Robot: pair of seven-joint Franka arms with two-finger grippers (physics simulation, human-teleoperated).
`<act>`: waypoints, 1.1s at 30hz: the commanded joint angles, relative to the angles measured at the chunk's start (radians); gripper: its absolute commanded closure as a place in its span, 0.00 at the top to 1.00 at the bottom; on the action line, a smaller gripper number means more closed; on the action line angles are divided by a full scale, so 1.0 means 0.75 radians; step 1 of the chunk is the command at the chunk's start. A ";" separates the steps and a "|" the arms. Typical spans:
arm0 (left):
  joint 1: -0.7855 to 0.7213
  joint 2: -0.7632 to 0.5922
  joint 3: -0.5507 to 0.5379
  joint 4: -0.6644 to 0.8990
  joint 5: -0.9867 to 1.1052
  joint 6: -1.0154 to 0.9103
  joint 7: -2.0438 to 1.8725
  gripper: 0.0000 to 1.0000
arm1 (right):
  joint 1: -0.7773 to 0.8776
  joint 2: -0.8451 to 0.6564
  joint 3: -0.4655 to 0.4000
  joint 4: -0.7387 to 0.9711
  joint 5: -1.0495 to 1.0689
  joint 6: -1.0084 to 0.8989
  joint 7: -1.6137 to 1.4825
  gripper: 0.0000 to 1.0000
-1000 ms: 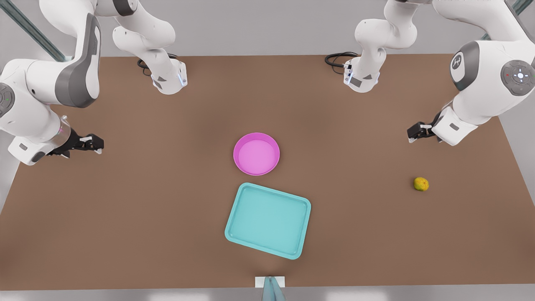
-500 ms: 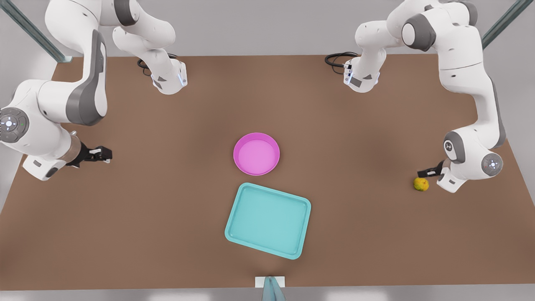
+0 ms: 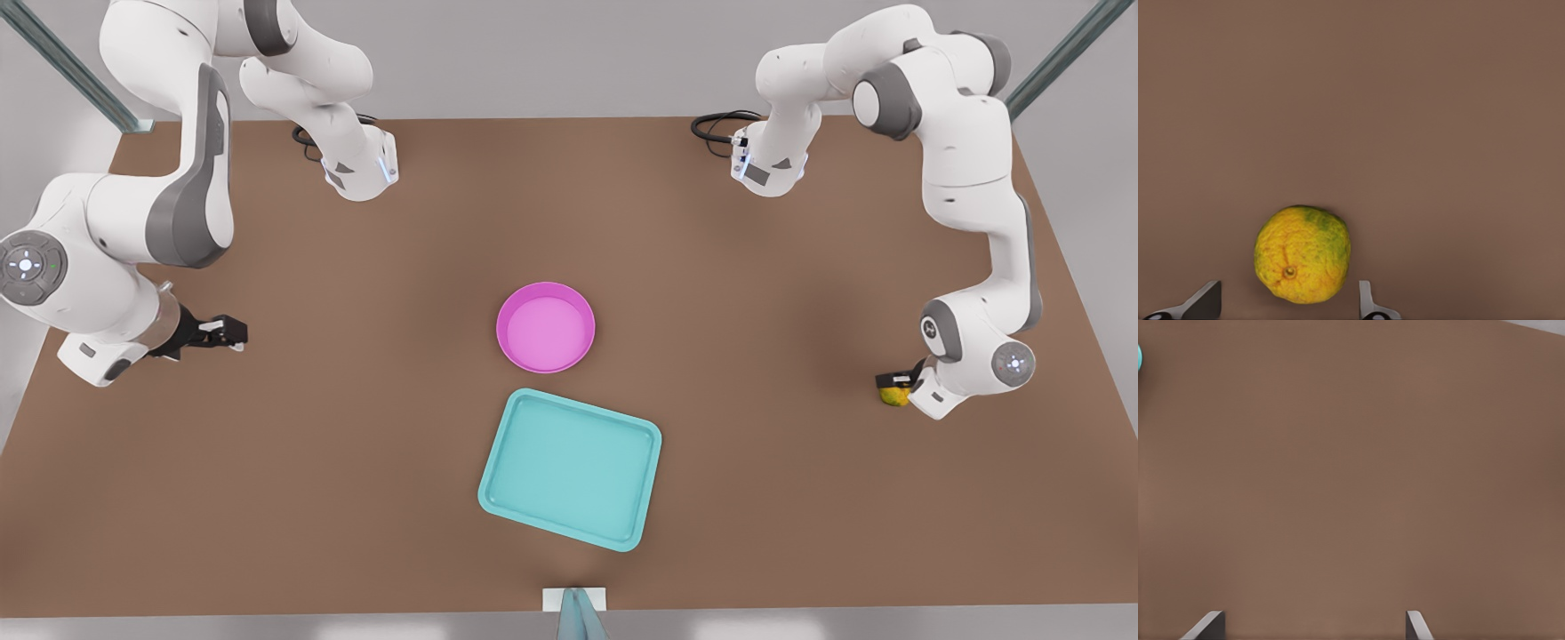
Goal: Place the orange on the plate with the left arm and the plate on the tray with the right arm
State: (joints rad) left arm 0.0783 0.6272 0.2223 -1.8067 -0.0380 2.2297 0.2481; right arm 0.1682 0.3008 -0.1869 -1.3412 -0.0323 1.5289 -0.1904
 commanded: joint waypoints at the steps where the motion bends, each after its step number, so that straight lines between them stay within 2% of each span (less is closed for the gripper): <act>1: 0.004 0.011 0.000 0.002 0.002 0.044 0.129 1.00 | 0.001 0.002 0.000 0.003 0.002 0.003 0.035 1.00; 22: 0.016 0.086 0.000 0.010 -0.003 0.105 0.123 1.00 | 0.001 0.010 0.000 0.001 0.021 0.015 0.035 1.00; 24: 0.016 0.090 0.000 0.010 -0.019 0.105 0.123 0.94 | 0.001 0.010 0.000 0.001 0.021 0.015 0.035 1.00; 27: 0.016 0.088 0.000 0.010 -0.019 0.103 0.121 0.68 | 0.001 0.012 0.000 0.001 0.023 0.015 0.035 1.00; 31: 0.016 0.080 0.000 0.010 -0.019 0.099 0.105 0.59 | 0.001 0.012 0.000 0.001 0.023 0.015 0.035 1.00; 33: 0.016 0.078 -0.002 0.010 -0.019 0.097 0.097 0.58 | 0.001 0.012 0.000 0.001 0.023 0.017 0.035 1.00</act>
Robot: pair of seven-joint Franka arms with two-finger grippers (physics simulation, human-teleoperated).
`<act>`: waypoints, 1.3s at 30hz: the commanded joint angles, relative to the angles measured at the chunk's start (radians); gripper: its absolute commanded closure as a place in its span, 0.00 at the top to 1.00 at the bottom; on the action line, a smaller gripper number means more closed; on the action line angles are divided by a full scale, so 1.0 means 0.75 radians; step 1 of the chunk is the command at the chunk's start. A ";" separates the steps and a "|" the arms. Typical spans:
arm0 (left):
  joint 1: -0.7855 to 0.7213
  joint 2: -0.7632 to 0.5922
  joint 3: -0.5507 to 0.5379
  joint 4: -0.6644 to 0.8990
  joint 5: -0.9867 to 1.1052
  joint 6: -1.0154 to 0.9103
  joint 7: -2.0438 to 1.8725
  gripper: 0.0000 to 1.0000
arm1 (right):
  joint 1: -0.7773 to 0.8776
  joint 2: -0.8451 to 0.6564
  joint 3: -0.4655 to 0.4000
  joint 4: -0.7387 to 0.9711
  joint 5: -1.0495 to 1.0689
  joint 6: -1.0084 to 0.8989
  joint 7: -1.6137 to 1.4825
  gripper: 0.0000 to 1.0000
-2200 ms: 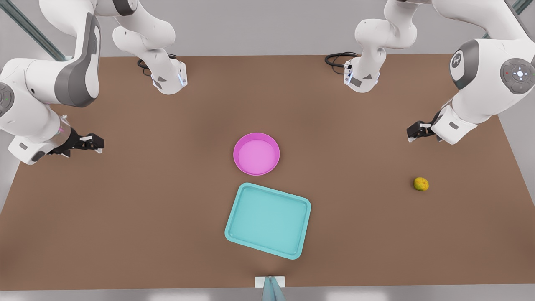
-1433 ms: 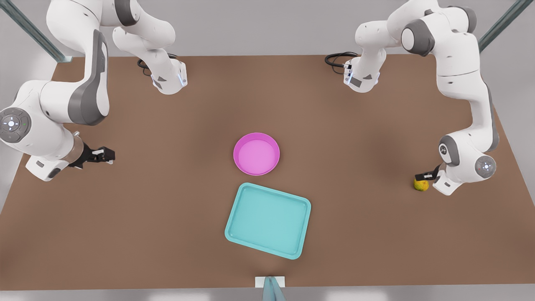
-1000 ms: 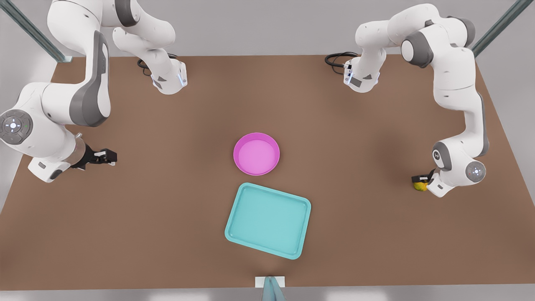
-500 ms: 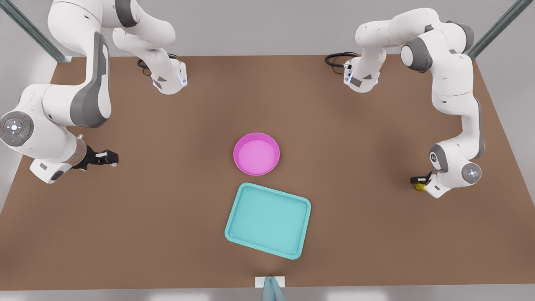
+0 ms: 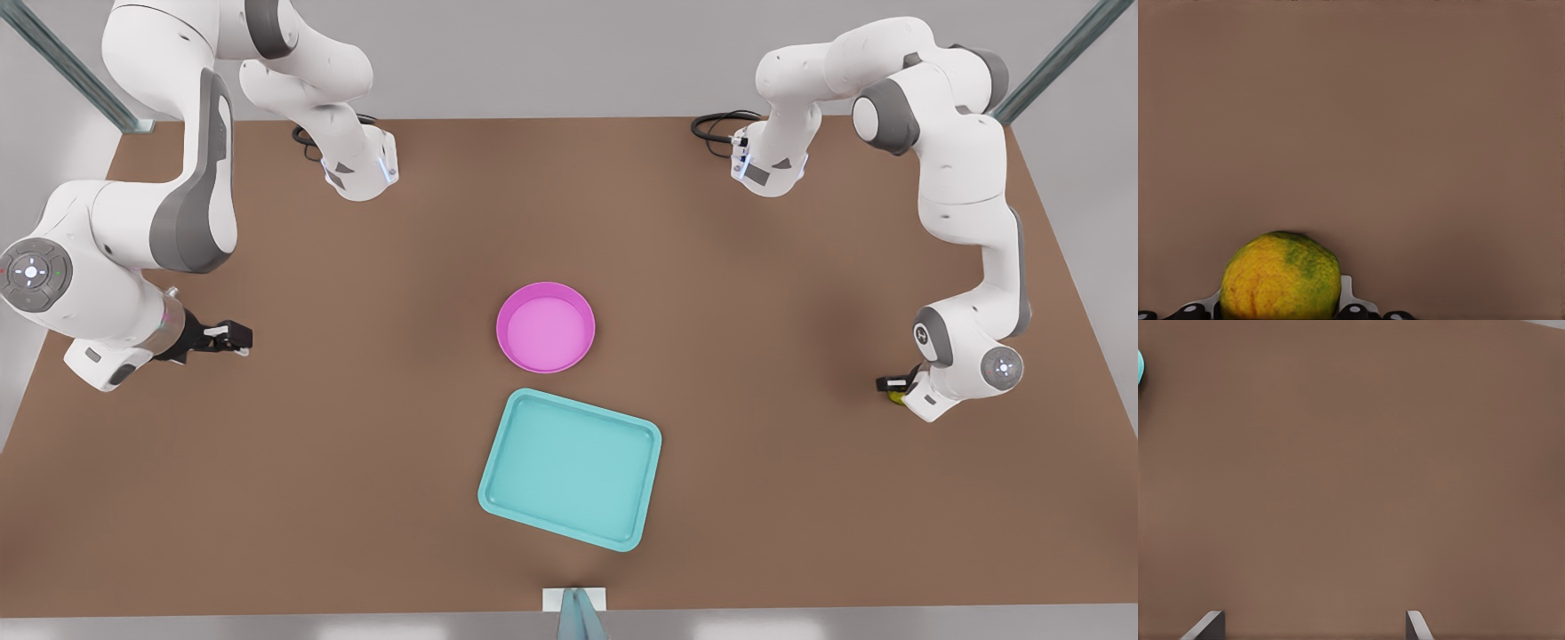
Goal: Place the orange on the plate with the left arm and the plate on the tray with the right arm
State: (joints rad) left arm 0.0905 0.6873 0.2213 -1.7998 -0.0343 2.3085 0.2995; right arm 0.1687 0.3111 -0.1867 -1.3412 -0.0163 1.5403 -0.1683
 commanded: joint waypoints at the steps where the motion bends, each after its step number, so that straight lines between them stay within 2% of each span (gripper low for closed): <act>1: 0.000 -0.002 0.000 0.001 -0.024 -0.008 0.028 0.58 | 0.000 -0.002 -0.001 -0.001 0.001 0.004 0.006 1.00; 5: 0.000 -0.021 -0.019 0.003 -0.022 -0.022 -0.021 0.58 | 0.000 0.000 -0.001 -0.001 0.003 0.006 0.008 1.00; 8: -0.065 -0.147 -0.062 0.001 -0.022 -0.116 -0.166 0.58 | 0.000 0.000 -0.001 -0.001 0.001 0.006 0.024 1.00; 11: -0.376 -0.258 -0.062 -0.003 -0.024 -0.206 -0.409 0.58 | 0.000 0.007 -0.001 0.001 0.009 0.008 0.024 1.00; 13: -0.536 -0.264 -0.062 0.007 -0.022 -0.247 -0.565 0.58 | 0.000 0.007 -0.001 0.001 0.009 0.008 0.024 1.00; 16: -0.939 -0.280 -0.062 0.029 -0.022 -0.380 -0.972 0.58 | 0.000 0.007 -0.001 0.001 0.009 0.008 0.024 1.00; 18: -1.162 -0.268 -0.064 0.127 -0.026 -0.534 -1.172 0.58 | 0.000 0.009 -0.001 0.001 0.009 0.008 0.024 1.00; 19: -1.209 -0.264 -0.090 0.142 -0.054 -0.542 -1.244 0.58 | 0.000 0.009 -0.001 0.001 0.009 0.008 0.024 1.00; 20: -1.211 -0.235 -0.182 0.229 -0.073 -0.609 -1.375 0.58 | 0.000 0.009 -0.001 0.001 0.007 0.008 0.024 1.00; 23: -1.213 -0.066 -0.309 0.463 -0.075 -0.620 -1.628 0.58 | 0.000 0.009 -0.001 0.001 0.007 0.010 0.024 1.00; 25: -1.213 0.022 -0.318 0.561 -0.073 -0.603 -1.672 0.58 | 0.008 0.009 -0.001 0.001 0.009 0.010 0.024 1.00; 27: -1.227 0.049 -0.318 0.573 -0.071 -0.595 -1.690 0.59 | 0.008 0.011 -0.001 0.001 0.007 0.016 0.024 1.00; 28: -1.227 0.057 -0.318 0.571 -0.069 -0.566 -1.692 0.77 | 0.008 0.009 -0.001 0.001 0.007 0.016 0.024 1.00; 29: -1.227 0.061 -0.318 0.571 -0.067 -0.566 -1.692 1.00 | 0.008 0.011 -0.001 -0.001 0.007 0.016 0.024 1.00; 32: -1.227 0.057 -0.320 0.571 -0.073 -0.568 -1.702 1.00 | 0.008 0.009 0.001 -0.003 0.009 0.016 0.028 1.00; 33: -1.225 0.020 -0.305 0.575 -0.077 -0.599 -1.682 1.00 | 0.008 0.011 0.001 -0.003 0.009 0.016 0.028 1.00; 35: -1.109 -0.186 -0.207 0.579 -0.108 -0.985 -1.460 1.00 | 0.010 0.011 0.001 -0.012 0.007 0.012 0.028 1.00; 36: -1.043 -0.339 -0.030 0.583 -0.159 -1.208 -1.175 1.00 | 0.023 0.043 0.001 -0.020 0.005 0.002 0.018 1.00; 37: -1.043 -0.405 0.203 0.673 -0.159 -1.372 -0.916 1.00 | 0.039 0.109 0.050 -0.107 0.150 0.014 -0.050 1.00; 38: -1.043 -0.405 0.377 0.751 -0.157 -1.460 -0.696 1.00 | 0.065 0.160 0.059 -0.114 0.191 0.030 -0.044 1.00; 39: -1.043 -0.407 0.443 0.753 -0.157 -1.485 -0.651 1.00 | 0.076 0.172 0.067 -0.118 0.204 0.053 -0.042 1.00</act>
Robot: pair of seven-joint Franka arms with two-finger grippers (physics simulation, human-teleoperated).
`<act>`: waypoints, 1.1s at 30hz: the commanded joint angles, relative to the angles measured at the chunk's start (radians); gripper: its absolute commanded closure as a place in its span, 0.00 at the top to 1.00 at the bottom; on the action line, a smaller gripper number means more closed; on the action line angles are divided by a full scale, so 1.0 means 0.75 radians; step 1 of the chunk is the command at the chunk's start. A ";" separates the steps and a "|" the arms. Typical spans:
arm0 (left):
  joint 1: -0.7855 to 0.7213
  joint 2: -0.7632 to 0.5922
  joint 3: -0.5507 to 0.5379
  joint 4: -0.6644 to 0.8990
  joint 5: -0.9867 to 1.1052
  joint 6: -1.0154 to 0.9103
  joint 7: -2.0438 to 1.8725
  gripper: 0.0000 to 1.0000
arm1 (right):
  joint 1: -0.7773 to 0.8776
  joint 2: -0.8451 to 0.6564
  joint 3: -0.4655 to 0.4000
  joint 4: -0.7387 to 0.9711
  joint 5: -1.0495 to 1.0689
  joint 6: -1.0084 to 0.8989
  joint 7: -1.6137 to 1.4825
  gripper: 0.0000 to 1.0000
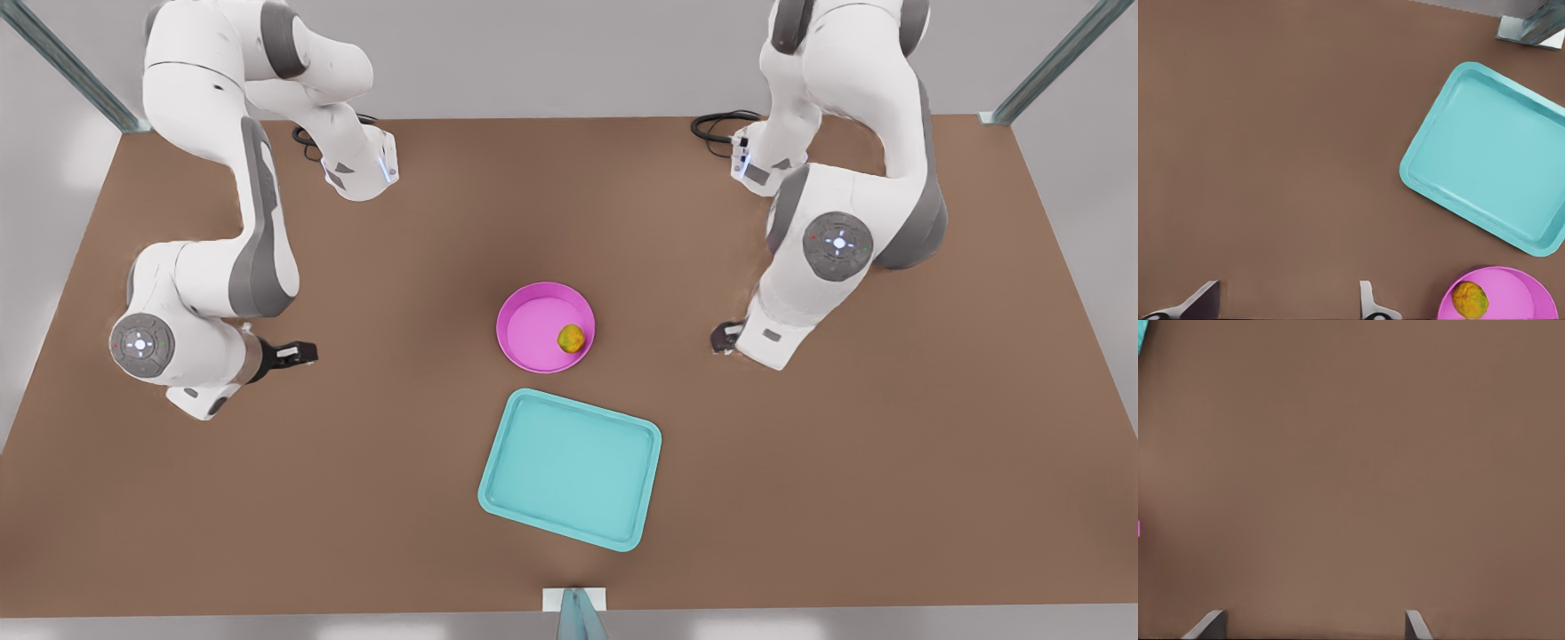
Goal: Place the orange on the plate with the left arm and the plate on the tray with the right arm
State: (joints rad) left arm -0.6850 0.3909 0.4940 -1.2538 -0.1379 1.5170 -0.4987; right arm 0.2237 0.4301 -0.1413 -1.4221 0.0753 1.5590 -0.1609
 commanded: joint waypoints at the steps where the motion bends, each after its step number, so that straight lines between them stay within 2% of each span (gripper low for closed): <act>1: -0.007 -0.038 0.119 0.025 -0.021 -0.446 0.417 1.00 | 0.045 0.046 0.017 -0.016 0.149 0.046 -0.043 1.00; 2: -0.007 -0.043 0.137 0.027 -0.021 -0.468 0.413 1.00 | 0.049 0.128 0.019 -0.018 0.282 0.093 -0.045 1.00; 3: 0.124 -0.118 0.031 0.011 -0.025 -0.464 0.415 1.00 | 0.133 0.163 0.021 -0.041 0.292 0.189 -0.043 1.00; 4: 0.397 -0.171 -0.335 0.009 0.047 -0.460 0.405 1.00 | 0.203 0.094 0.023 -0.216 0.292 0.353 -0.031 1.00; 5: 0.570 -0.247 -0.526 -0.044 0.084 -0.399 0.407 1.00 | 0.215 -0.013 0.078 -0.431 0.292 0.602 -0.031 1.00; 6: 0.615 -0.335 -0.573 -0.152 0.102 -0.244 0.399 1.00 | 0.280 -0.072 0.094 -0.548 0.294 0.774 0.014 1.00; 10: 0.615 -0.290 -0.567 -0.112 0.149 -0.307 0.389 1.00 | 0.346 -0.103 0.151 -0.740 0.327 0.926 0.214 1.00; 12: 0.619 -0.276 -0.567 -0.089 0.147 -0.313 0.383 1.00 | 0.364 -0.119 0.160 -0.822 0.497 0.997 0.347 1.00; 14: 0.619 -0.268 -0.563 -0.085 0.149 -0.309 0.379 1.00 | 0.338 -0.103 0.160 -0.851 0.699 0.934 0.341 1.00; 17: 0.617 -0.247 -0.563 -0.085 0.149 -0.319 0.368 1.00 | 0.336 -0.035 0.160 -0.836 0.708 0.822 0.243 1.00; 33: 0.613 -0.261 -0.569 -0.067 0.147 -0.323 0.342 1.00 | 0.444 0.247 0.172 -0.595 0.746 0.793 0.141 1.00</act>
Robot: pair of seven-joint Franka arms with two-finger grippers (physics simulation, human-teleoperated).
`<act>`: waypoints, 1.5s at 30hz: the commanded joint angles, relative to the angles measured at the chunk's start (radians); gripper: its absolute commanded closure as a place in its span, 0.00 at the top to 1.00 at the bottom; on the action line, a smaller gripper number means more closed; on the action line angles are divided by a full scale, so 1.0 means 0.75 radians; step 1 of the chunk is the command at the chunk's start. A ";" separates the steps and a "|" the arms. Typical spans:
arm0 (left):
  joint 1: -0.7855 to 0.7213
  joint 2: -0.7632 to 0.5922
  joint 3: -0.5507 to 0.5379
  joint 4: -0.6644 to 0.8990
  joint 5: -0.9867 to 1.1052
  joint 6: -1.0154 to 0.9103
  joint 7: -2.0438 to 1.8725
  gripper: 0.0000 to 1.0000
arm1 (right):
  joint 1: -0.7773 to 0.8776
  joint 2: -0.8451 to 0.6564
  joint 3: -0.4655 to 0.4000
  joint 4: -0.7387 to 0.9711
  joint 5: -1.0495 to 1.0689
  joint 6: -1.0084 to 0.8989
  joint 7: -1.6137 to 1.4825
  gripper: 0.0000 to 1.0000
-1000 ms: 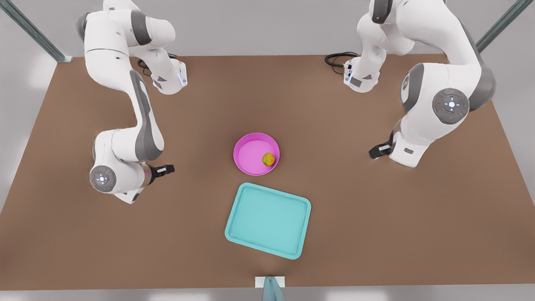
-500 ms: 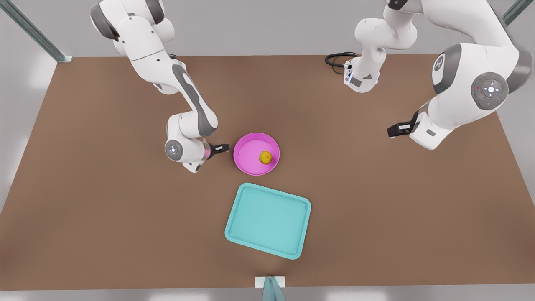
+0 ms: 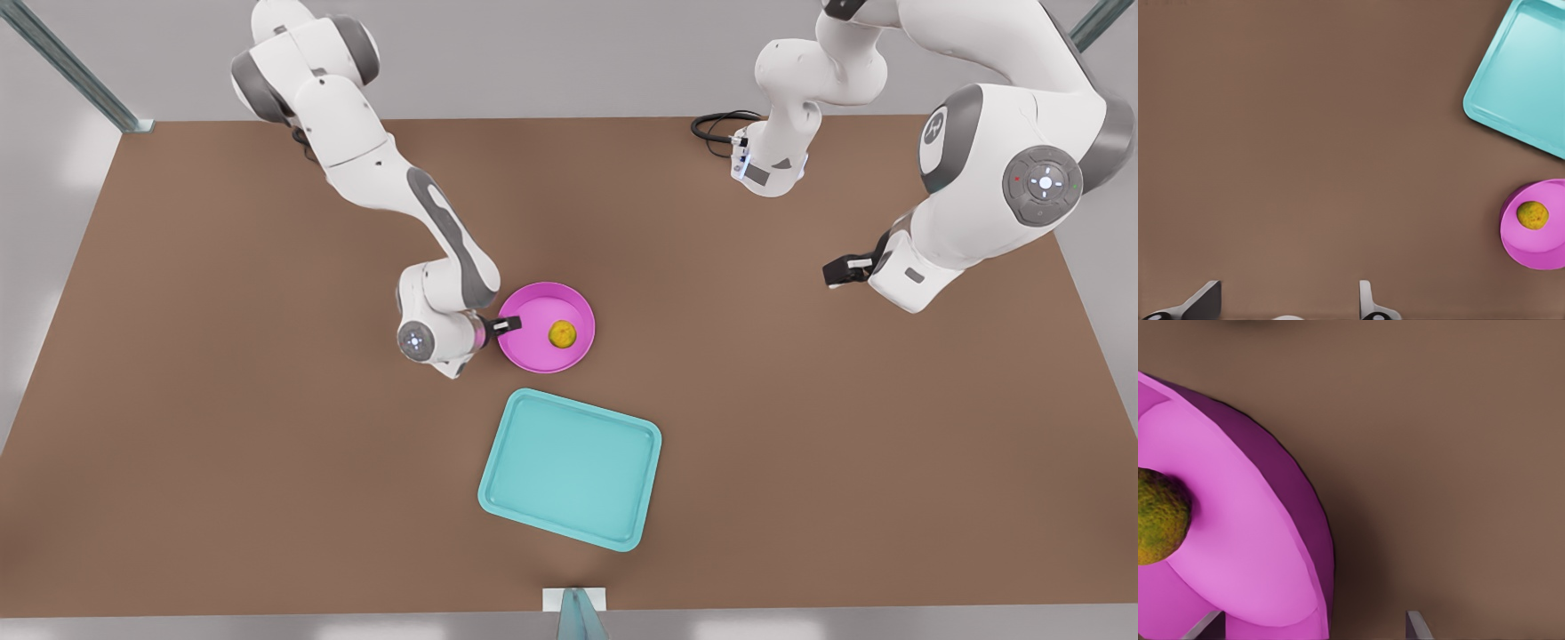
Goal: Place the orange on the plate with the left arm and the plate on the tray with the right arm
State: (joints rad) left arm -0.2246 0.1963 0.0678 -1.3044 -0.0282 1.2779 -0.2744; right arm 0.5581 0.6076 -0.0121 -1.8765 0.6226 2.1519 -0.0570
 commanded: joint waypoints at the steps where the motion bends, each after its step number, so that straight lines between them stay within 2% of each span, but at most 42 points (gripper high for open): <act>1: -0.001 -0.002 0.000 0.001 0.001 -0.004 0.043 1.00 | 0.015 0.028 0.004 0.015 0.033 0.004 0.002 1.00; 9: -0.001 -0.002 -0.002 0.001 0.001 -0.004 0.043 1.00 | 0.027 0.061 0.018 0.039 0.055 0.006 0.000 1.00; 10: -0.001 -0.002 -0.002 0.001 0.001 -0.004 0.045 1.00 | 0.027 0.059 0.018 0.039 0.055 0.006 0.000 0.93; 12: -0.001 -0.002 -0.002 0.001 0.001 -0.006 0.043 1.00 | 0.027 0.055 0.018 0.039 0.055 0.004 0.000 0.62; 13: -0.001 -0.002 -0.002 0.001 0.001 -0.006 0.043 1.00 | 0.027 0.057 0.018 0.052 0.055 0.000 0.000 0.51; 15: 0.001 -0.002 -0.002 0.001 0.001 -0.006 0.045 1.00 | 0.027 0.059 0.018 0.054 0.058 -0.002 0.000 0.40; 16: 0.001 -0.002 -0.002 0.001 0.001 -0.006 0.045 1.00 | 0.025 0.063 0.018 0.054 0.060 -0.002 0.002 0.40; 18: 0.001 -0.002 -0.002 0.001 0.001 -0.004 0.045 1.00 | 0.023 0.065 0.018 0.054 0.082 0.004 0.000 0.25; 19: -0.001 -0.002 -0.002 0.001 0.001 -0.004 0.045 1.00 | 0.023 0.065 0.018 0.054 0.082 0.002 0.000 0.21; 32: 0.001 -0.002 -0.002 0.001 0.001 -0.004 0.045 1.00 | -0.022 0.020 0.018 0.123 0.086 -0.055 0.002 0.21; 41: 0.001 0.000 -0.002 0.001 0.001 -0.004 0.043 1.00 | -0.190 0.082 -0.010 0.446 0.193 -0.079 0.021 0.21; 45: 0.001 0.000 -0.002 0.001 0.001 -0.004 0.043 1.00 | -0.225 0.245 -0.025 0.680 0.193 -0.073 0.023 0.21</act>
State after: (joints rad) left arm -0.2240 0.1975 0.0659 -1.3043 -0.0281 1.2753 -0.2445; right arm 0.3920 0.7740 -0.0273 -1.3945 0.7677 2.0974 -0.0639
